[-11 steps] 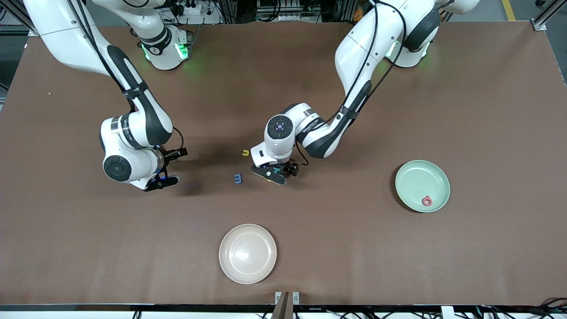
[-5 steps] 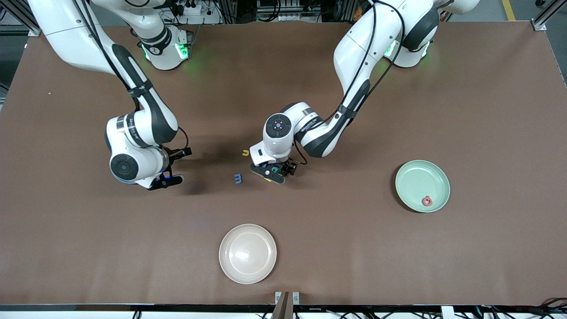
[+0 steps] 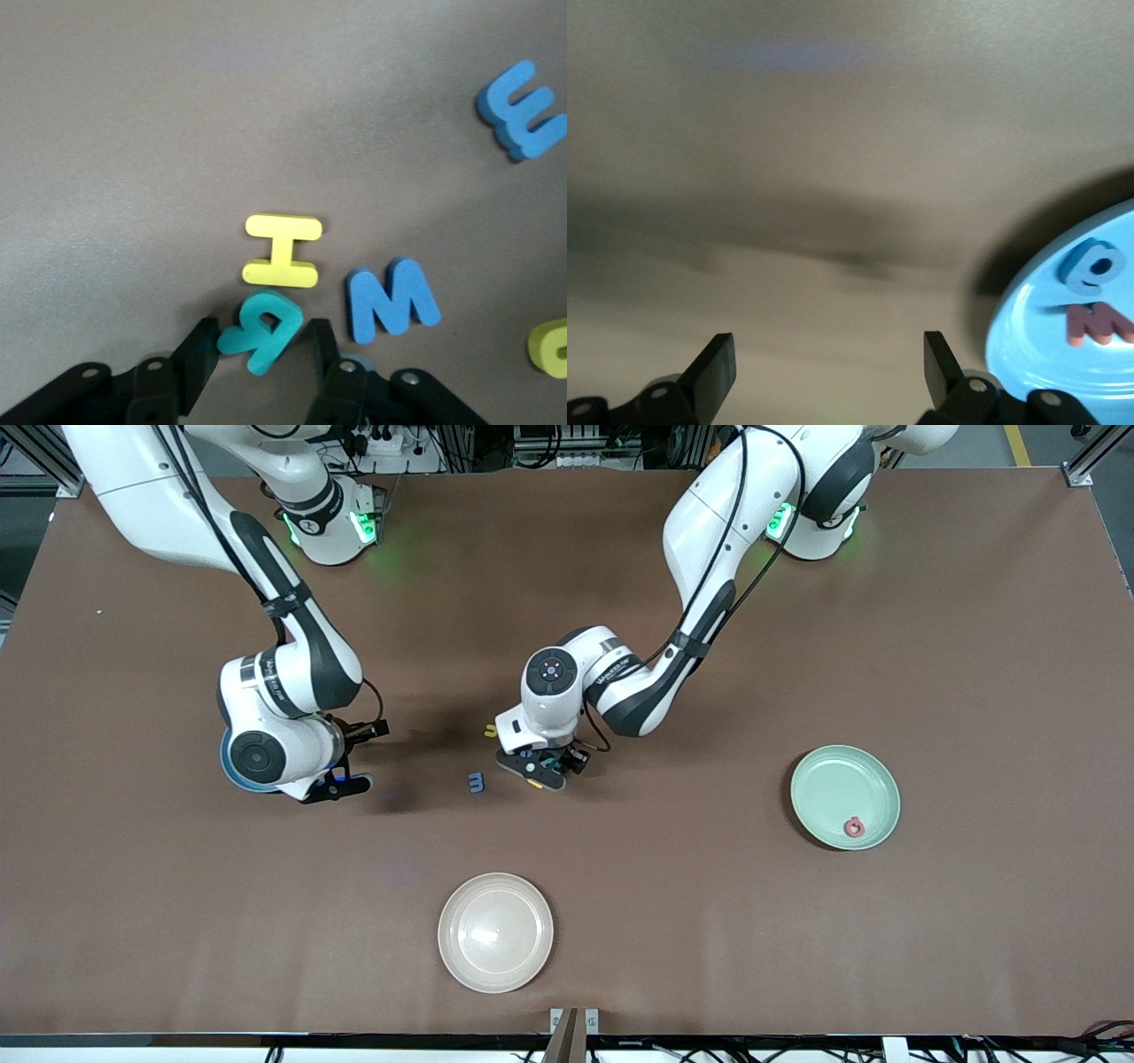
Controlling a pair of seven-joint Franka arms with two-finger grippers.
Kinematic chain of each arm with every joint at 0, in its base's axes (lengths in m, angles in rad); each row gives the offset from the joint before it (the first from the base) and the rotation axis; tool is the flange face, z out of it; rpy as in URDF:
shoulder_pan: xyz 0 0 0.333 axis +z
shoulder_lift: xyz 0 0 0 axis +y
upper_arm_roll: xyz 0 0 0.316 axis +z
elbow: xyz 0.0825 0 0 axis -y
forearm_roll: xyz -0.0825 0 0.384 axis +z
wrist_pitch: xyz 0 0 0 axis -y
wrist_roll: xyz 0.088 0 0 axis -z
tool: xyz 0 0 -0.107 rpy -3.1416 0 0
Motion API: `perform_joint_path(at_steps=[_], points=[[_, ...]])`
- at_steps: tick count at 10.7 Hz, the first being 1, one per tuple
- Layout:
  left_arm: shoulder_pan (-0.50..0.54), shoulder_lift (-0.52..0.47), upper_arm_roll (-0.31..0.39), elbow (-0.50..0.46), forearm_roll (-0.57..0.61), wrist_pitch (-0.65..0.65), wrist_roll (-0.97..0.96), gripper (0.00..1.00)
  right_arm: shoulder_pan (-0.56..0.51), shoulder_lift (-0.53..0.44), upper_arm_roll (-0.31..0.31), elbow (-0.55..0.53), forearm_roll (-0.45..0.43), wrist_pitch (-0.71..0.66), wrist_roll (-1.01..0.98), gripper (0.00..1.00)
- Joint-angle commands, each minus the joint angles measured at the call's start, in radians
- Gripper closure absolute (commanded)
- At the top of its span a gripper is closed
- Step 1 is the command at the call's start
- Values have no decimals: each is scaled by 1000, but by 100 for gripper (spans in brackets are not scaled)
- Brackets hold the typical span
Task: Sort upper and lower case letters into plates
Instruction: 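Lower the left gripper and grasp the teal R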
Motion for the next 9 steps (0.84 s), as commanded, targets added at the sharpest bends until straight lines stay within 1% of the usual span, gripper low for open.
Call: perform_joint_path(at_steps=[1, 2, 3, 4, 5, 7, 9], points=[[-18, 29, 17, 15, 20, 4, -17, 54, 32, -20, -5, -11, 14, 8, 56, 6], [-18, 28, 17, 15, 20, 4, -19, 60, 31, -20, -2, -11, 14, 9, 54, 6], [-18, 28, 17, 15, 20, 4, -19, 63, 32, -20, -5, -11, 14, 9, 56, 6], [-18, 23, 15, 13, 19, 4, -19, 67, 32, -22, -6, -11, 14, 8, 56, 5], [-18, 18, 15, 13, 16, 3, -19, 78, 32, -22, -2, -9, 14, 8, 56, 6], [-18, 18, 15, 13, 12, 1, -25, 81, 31, -22, -2, -11, 15, 6, 57, 6], [-18, 18, 15, 13, 12, 0, -27, 85, 37, -22, -2, -11, 66, 12, 57, 5]])
